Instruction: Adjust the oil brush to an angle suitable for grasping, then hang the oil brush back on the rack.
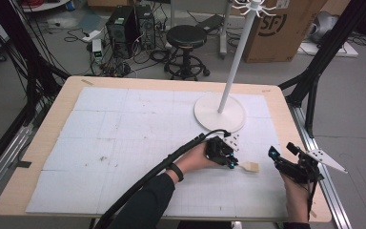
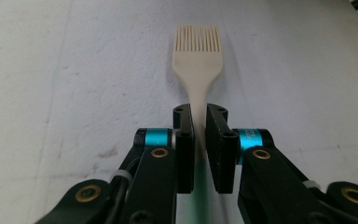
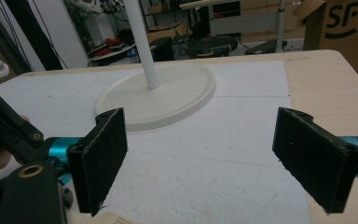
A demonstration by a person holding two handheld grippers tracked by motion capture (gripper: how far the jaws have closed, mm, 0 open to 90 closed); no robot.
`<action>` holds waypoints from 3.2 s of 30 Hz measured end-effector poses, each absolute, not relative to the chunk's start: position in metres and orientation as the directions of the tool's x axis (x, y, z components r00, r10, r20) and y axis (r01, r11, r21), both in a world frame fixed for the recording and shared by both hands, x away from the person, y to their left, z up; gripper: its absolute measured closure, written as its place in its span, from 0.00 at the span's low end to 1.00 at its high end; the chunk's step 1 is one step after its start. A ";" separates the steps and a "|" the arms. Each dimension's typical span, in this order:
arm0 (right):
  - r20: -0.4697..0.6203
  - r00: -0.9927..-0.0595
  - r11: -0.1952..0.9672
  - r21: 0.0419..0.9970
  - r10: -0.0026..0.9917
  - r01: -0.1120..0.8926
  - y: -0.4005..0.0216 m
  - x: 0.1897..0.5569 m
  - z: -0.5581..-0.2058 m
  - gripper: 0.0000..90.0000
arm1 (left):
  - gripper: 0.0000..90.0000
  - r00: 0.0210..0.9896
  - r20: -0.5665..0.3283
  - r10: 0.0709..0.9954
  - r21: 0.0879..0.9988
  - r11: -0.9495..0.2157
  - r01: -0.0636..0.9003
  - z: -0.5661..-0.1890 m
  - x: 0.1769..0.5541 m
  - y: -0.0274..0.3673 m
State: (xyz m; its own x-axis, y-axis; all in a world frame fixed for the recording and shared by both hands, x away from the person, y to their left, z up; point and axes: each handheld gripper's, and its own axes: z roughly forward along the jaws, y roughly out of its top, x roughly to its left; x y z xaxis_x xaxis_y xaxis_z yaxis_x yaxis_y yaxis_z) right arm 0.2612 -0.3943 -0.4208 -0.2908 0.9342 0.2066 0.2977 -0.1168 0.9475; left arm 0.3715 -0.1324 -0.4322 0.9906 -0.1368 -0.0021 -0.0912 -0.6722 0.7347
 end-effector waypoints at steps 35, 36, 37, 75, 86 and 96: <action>0.184 -0.347 -0.052 0.933 0.920 0.357 -0.368 0.275 -0.427 0.19 | 0.25 0.946 -0.053 0.319 0.922 -0.347 0.169 -0.395 0.360 0.081; 0.183 -0.348 -0.048 0.931 0.919 0.362 -0.366 0.276 -0.428 0.19 | 0.24 0.940 -0.058 0.337 0.931 -0.323 0.173 -0.395 0.358 0.093; 0.183 -0.353 -0.046 0.931 0.918 0.363 -0.365 0.277 -0.428 0.19 | 0.23 0.935 -0.058 0.350 0.936 -0.307 0.173 -0.396 0.356 0.106; 0.150 -0.426 0.019 0.930 0.892 0.367 -0.356 0.287 -0.426 0.19 | 0.22 0.751 -0.126 0.648 0.978 -0.045 0.203 -0.418 0.320 0.274; 0.103 -0.545 0.116 0.928 0.832 0.353 -0.349 0.288 -0.418 0.19 | 0.22 0.748 -0.139 0.649 0.977 -0.033 0.210 -0.417 0.319 0.277; 0.077 -0.699 0.243 0.906 0.711 0.347 -0.337 0.295 -0.424 0.26 | 0.22 0.750 -0.145 0.645 0.977 -0.027 0.212 -0.417 0.317 0.279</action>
State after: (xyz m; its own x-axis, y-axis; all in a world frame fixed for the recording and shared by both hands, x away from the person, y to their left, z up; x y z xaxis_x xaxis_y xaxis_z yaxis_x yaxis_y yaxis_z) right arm 0.2955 -0.3369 -0.4237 -0.6990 0.7110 0.0768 0.3468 0.2431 0.9059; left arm 0.3175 0.2786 -0.4168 0.7504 0.6449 -0.1450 0.2121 -0.0271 0.9769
